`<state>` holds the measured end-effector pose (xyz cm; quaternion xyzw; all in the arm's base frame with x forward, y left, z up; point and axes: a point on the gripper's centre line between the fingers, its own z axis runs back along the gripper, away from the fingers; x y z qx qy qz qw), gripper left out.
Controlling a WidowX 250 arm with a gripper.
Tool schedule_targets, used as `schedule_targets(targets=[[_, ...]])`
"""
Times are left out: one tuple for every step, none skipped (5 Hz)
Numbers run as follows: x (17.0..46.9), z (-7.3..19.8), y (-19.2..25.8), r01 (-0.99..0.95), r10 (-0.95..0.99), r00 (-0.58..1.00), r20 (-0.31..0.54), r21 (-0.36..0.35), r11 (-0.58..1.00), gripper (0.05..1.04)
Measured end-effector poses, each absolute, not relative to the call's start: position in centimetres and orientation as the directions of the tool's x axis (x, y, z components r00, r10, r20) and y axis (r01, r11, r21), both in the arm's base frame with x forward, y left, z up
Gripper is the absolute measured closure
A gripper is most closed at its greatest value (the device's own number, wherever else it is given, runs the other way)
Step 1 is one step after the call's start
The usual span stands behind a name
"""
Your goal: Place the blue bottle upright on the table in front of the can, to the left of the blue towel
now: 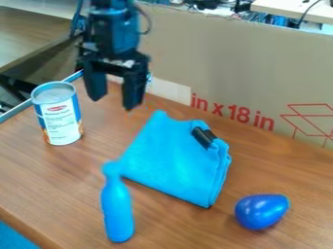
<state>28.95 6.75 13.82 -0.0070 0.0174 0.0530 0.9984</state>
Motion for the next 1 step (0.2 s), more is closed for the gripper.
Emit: schedule_targets(targets=[[30.27,12.45,10.02,-0.151,0.151,0.989,0.006,0.009,0.989,0.083]])
